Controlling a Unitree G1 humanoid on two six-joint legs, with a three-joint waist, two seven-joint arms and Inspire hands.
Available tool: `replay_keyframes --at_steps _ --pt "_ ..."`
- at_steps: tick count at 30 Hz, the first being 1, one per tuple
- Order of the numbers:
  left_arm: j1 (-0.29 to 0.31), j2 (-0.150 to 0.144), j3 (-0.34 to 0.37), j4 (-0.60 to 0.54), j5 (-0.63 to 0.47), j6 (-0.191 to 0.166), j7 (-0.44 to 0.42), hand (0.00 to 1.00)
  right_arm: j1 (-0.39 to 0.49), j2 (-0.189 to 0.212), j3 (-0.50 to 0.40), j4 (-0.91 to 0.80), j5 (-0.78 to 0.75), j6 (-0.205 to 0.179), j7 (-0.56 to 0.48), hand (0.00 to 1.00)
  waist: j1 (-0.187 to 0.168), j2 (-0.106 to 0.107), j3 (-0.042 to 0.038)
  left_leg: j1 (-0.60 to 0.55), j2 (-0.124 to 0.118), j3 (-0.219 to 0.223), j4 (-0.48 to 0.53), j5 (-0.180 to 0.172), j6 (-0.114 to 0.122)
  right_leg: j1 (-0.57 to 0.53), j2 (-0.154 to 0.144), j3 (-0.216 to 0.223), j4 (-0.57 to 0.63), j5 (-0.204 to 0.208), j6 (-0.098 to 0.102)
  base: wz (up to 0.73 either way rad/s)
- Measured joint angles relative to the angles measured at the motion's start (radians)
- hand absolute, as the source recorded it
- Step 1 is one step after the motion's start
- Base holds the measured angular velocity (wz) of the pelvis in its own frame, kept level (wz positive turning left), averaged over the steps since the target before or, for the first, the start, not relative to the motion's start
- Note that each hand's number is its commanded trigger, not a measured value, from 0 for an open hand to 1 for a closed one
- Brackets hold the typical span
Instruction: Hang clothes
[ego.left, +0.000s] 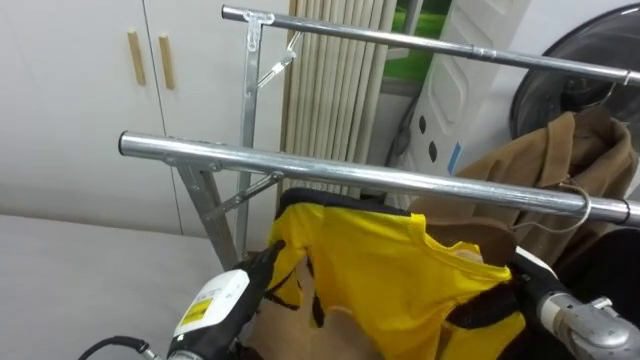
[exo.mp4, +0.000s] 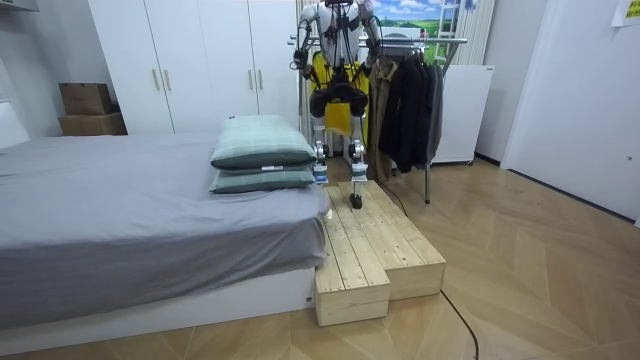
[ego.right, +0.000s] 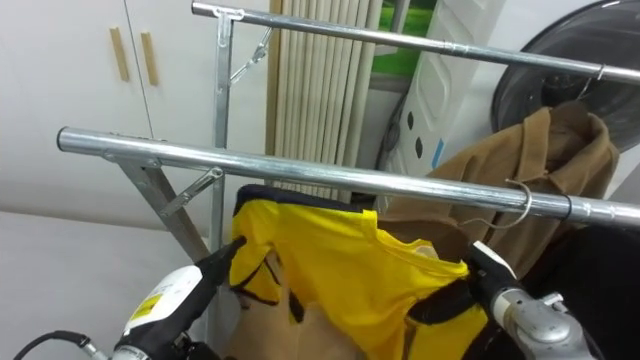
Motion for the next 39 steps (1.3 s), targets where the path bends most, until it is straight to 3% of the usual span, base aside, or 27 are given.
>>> replay_keyframes --at_steps 6,14,30,39 --pt "0.005 -0.015 0.000 0.000 0.000 0.000 0.001 0.00 0.010 0.018 0.000 0.000 0.000 0.006 0.001 0.00 -0.001 0.011 -0.0062 0.010 0.000 0.001 -0.004 0.000 0.000 0.003 0.000 0.001 0.001 0.000 0.000 0.00" --pt "0.024 -0.019 0.000 0.000 -0.001 0.003 0.002 0.00 0.011 0.023 0.000 0.000 0.001 0.024 0.005 0.00 -0.001 0.011 -0.0064 0.025 0.000 0.005 -0.012 0.001 -0.002 0.016 0.000 0.006 0.000 0.000 0.000 0.00" --pt "0.024 -0.018 0.000 0.003 -0.020 0.003 0.020 0.00 0.011 0.023 0.003 -0.023 0.000 0.023 -0.017 0.00 -0.004 0.000 0.0013 0.023 0.001 0.017 -0.016 0.001 -0.002 0.018 0.002 0.011 -0.014 -0.002 -0.001 0.00" --pt "0.026 -0.017 0.001 0.003 -0.018 0.003 0.016 0.00 0.029 0.024 0.002 -0.185 0.000 0.013 -0.040 0.00 -0.014 0.003 0.0022 0.026 0.001 0.014 -0.029 0.001 -0.002 0.017 0.002 0.003 -0.015 -0.002 -0.001 0.00"
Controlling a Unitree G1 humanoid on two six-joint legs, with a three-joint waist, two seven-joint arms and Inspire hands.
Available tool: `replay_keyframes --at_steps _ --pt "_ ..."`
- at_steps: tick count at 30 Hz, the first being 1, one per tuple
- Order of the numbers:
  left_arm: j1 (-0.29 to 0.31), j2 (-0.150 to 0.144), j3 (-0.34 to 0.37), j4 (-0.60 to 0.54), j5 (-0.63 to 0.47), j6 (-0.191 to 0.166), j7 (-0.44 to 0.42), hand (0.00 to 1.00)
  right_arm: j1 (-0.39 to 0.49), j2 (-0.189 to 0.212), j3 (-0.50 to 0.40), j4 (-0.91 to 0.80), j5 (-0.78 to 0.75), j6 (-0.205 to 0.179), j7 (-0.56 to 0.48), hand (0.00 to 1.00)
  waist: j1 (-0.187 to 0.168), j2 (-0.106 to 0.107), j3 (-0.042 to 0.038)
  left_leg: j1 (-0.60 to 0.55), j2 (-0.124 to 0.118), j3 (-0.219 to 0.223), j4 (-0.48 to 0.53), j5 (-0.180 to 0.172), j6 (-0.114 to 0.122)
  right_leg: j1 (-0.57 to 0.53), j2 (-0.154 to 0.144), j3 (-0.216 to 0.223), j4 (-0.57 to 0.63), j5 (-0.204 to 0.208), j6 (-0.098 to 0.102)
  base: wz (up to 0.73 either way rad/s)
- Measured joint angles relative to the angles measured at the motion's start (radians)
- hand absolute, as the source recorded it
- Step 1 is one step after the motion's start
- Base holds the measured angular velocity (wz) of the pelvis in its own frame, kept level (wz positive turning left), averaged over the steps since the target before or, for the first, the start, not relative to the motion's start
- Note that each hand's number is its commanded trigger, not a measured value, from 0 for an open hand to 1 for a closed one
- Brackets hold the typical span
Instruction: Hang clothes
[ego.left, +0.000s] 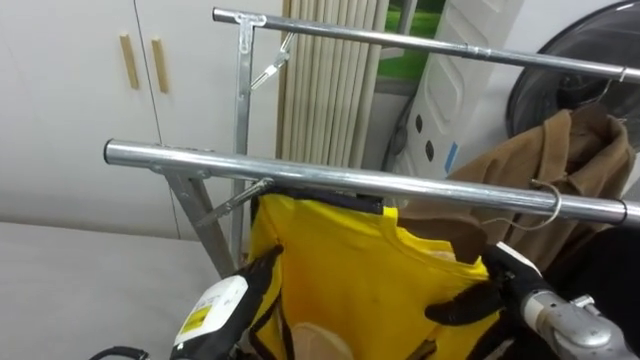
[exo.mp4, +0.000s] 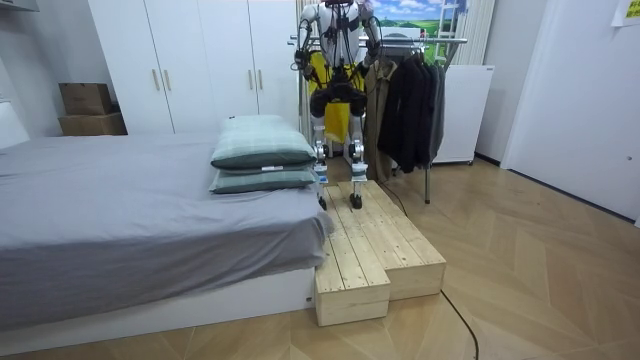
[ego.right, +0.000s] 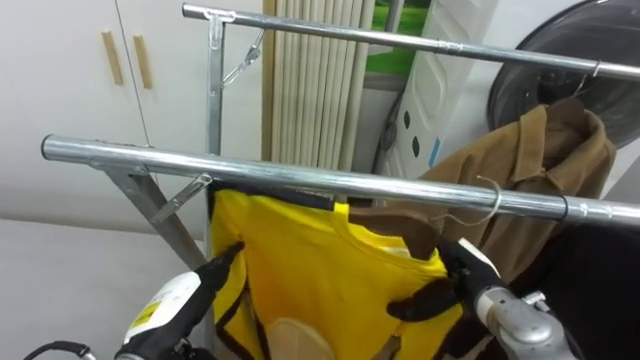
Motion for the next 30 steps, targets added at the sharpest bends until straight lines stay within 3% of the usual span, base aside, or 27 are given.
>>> replay_keyframes --at_steps 6,14,20,30 --pt "0.011 0.004 0.002 -0.001 -0.001 0.000 0.000 0.00 0.071 0.004 -0.008 -0.191 -0.001 -0.009 -0.008 0.00 -0.012 0.014 -0.0007 0.000 -0.001 0.002 -0.002 0.000 0.000 -0.002 -0.002 0.001 0.000 0.000 0.000 0.00" --pt "0.019 0.005 0.003 -0.001 -0.001 -0.001 0.008 0.00 0.072 0.004 -0.012 -0.242 0.001 -0.011 -0.008 0.00 -0.040 0.032 -0.0084 0.001 0.000 0.004 -0.001 0.000 0.000 -0.002 -0.001 0.002 0.003 0.000 0.000 0.00" --pt "0.020 0.003 0.008 -0.002 -0.001 -0.001 0.009 0.00 0.124 0.003 -0.087 -0.352 0.005 -0.022 -0.022 0.00 -0.054 0.032 -0.0084 0.001 0.001 0.012 -0.001 0.000 0.000 -0.004 -0.001 0.006 0.003 0.000 0.000 -0.02" --pt "0.021 0.003 0.008 -0.002 0.020 -0.005 0.027 0.00 0.189 0.002 -0.103 -0.351 0.001 -0.022 -0.036 0.00 -0.071 0.032 -0.0082 -0.002 0.001 0.016 -0.001 0.000 0.000 -0.012 -0.001 0.009 0.006 0.000 0.000 0.00"
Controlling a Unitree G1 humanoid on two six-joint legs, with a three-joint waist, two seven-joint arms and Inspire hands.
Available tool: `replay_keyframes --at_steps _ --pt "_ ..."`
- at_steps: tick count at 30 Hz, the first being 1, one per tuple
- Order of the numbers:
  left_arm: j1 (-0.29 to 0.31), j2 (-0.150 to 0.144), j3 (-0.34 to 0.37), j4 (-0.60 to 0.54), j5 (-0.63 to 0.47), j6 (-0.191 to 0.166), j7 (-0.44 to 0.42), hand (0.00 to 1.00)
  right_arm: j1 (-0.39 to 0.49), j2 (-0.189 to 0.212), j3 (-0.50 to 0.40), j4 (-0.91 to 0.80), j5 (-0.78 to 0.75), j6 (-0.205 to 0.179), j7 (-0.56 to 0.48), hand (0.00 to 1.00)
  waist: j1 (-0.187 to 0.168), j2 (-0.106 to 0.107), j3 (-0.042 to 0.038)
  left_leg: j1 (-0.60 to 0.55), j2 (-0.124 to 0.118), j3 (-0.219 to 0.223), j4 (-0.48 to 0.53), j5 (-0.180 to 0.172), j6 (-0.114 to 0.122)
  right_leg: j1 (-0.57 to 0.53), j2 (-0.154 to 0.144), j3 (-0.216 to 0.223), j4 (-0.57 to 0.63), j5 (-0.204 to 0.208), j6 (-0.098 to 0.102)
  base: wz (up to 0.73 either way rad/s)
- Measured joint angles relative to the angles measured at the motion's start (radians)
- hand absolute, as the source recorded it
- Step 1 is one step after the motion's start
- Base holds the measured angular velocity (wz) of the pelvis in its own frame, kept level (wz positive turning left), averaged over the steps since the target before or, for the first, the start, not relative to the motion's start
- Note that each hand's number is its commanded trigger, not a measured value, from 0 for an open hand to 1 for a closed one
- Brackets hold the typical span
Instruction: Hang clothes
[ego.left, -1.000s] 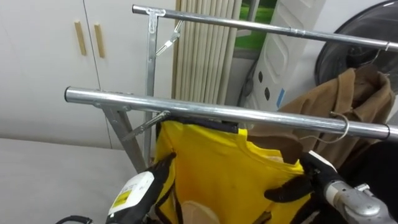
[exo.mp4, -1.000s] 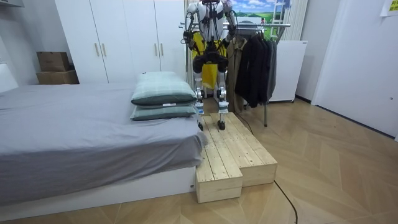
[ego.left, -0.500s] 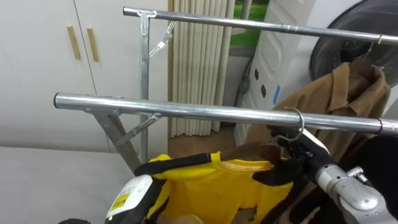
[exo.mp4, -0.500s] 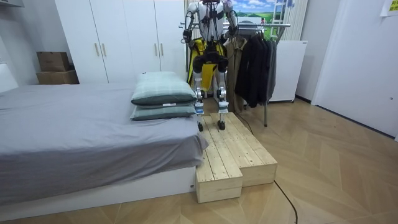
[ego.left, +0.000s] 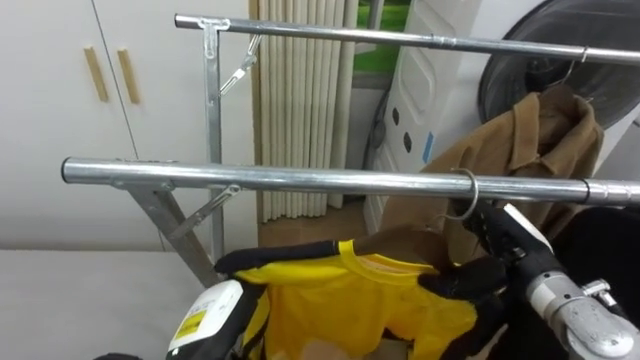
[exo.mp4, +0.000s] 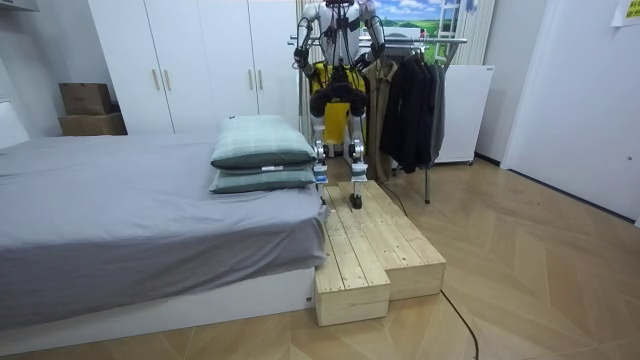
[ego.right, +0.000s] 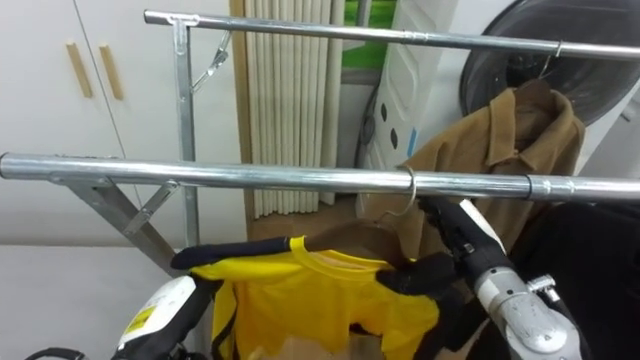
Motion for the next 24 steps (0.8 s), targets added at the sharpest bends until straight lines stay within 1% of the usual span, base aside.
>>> replay_keyframes --at_steps 5,8,11,13,15,17,19,24 --pt "0.007 0.000 0.000 0.000 0.000 -0.010 0.026 0.00 0.019 -0.002 -0.002 0.015 0.007 -0.001 -0.013 0.00 0.002 0.000 0.0002 0.000 0.000 0.000 -0.002 0.000 0.000 0.000 0.000 -0.001 -0.001 0.000 0.000 0.00" --pt "0.014 0.000 0.005 0.000 0.000 -0.027 0.048 0.00 0.036 -0.003 -0.014 0.019 0.012 -0.002 -0.014 0.00 0.005 0.000 0.0002 0.000 0.000 0.000 -0.003 0.000 0.000 0.000 0.000 -0.001 -0.002 0.000 0.000 0.00" --pt "0.021 0.000 0.006 0.001 -0.002 -0.037 0.079 0.00 0.038 -0.003 -0.019 0.053 0.030 -0.018 -0.016 0.00 0.003 0.000 0.0001 0.001 0.000 0.001 -0.004 0.000 0.000 0.000 0.000 0.000 -0.002 0.000 0.000 0.00" --pt "0.024 0.000 0.009 0.003 -0.003 -0.049 0.087 0.00 0.046 -0.003 -0.023 0.063 0.050 -0.019 -0.016 0.00 0.004 0.000 0.0000 0.003 0.000 0.004 -0.006 0.000 0.000 -0.001 0.000 0.002 -0.002 0.000 0.000 0.00" --pt "0.028 0.000 0.024 0.009 -0.002 -0.064 0.087 0.00 0.078 -0.003 -0.045 0.064 0.050 -0.023 -0.016 0.00 0.006 0.000 0.0000 0.004 0.000 0.005 -0.006 0.000 0.000 0.000 0.000 0.002 -0.003 0.000 0.000 0.00" --pt "0.040 0.000 0.037 0.010 -0.002 -0.064 0.087 0.00 0.105 -0.003 -0.060 0.081 0.050 -0.037 -0.016 0.00 0.006 0.000 -0.0001 0.006 0.000 0.007 -0.007 0.000 0.000 -0.001 0.000 0.004 -0.003 0.000 0.000 -0.04" --pt "0.056 0.000 0.051 0.035 -0.001 -0.065 0.087 0.00 0.132 -0.003 -0.062 0.114 0.051 -0.039 -0.017 0.00 0.008 0.002 0.0002 0.014 0.001 0.014 -0.011 0.000 0.000 0.006 0.002 0.013 -0.003 0.000 0.000 -0.10" --pt "0.099 0.001 0.069 0.065 0.022 -0.064 0.089 0.00 0.197 -0.003 -0.067 0.115 0.057 -0.039 -0.018 0.00 0.004 0.003 -0.0007 0.018 0.004 0.021 -0.016 0.000 0.000 0.004 0.006 0.024 -0.003 0.000 0.000 -0.06"
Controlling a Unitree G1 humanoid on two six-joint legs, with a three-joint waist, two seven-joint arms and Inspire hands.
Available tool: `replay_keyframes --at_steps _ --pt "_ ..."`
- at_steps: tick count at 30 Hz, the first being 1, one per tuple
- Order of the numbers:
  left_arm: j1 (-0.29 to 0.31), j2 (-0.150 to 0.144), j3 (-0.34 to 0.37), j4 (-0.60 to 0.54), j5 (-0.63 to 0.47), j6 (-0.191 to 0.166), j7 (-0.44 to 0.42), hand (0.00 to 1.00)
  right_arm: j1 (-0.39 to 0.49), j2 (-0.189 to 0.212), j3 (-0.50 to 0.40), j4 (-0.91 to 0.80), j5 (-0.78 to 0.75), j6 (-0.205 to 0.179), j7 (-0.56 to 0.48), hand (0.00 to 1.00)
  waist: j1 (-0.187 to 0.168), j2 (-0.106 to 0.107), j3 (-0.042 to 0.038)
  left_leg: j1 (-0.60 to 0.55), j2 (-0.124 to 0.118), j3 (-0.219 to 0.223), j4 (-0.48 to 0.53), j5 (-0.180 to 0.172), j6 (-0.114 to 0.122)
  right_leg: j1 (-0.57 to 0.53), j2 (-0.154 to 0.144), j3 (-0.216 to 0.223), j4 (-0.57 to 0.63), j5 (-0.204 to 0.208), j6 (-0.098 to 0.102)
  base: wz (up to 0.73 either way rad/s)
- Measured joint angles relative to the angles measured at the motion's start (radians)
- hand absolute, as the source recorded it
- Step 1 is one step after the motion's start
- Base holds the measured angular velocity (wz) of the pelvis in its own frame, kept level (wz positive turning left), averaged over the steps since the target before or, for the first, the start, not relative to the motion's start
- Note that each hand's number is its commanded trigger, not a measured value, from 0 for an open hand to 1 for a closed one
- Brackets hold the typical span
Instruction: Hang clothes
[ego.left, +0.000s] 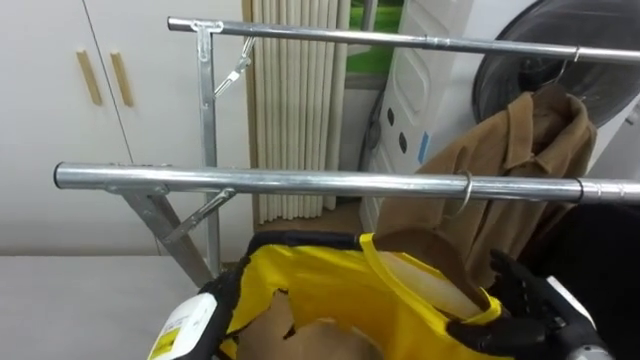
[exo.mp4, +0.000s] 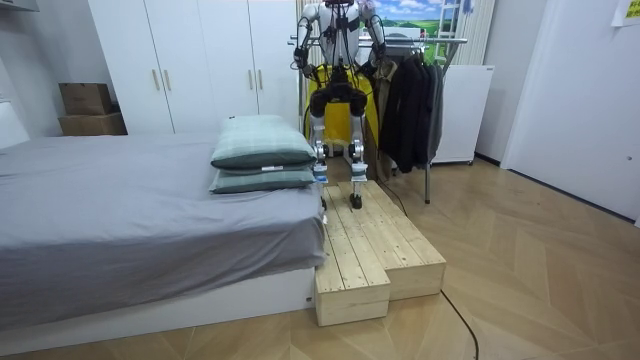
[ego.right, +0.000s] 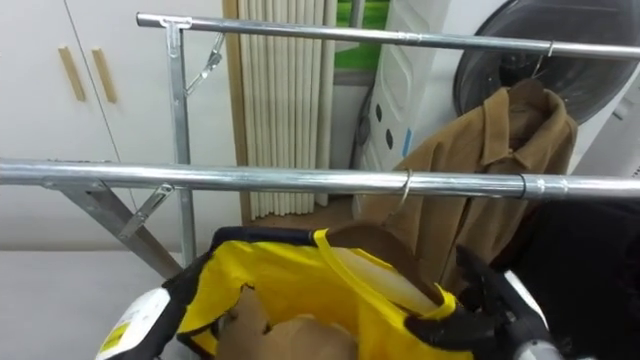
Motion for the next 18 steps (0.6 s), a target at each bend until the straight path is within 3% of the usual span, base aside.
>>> replay_keyframes --at_steps 10,18 --pt "0.069 0.000 0.056 0.112 0.019 0.007 0.013 0.00 0.089 0.009 -0.015 0.059 0.036 -0.016 0.010 0.00 0.007 -0.015 -0.0065 0.018 -0.001 0.009 -0.016 0.000 -0.001 0.002 0.000 0.007 -0.006 -0.004 0.001 -0.02" --pt "0.069 -0.001 0.105 0.139 0.018 0.003 0.017 0.00 0.100 0.011 -0.039 0.082 0.037 -0.027 0.092 0.00 0.003 -0.012 -0.0086 0.019 -0.001 0.006 -0.016 -0.002 -0.004 0.008 0.000 0.003 -0.016 -0.003 0.001 0.01"
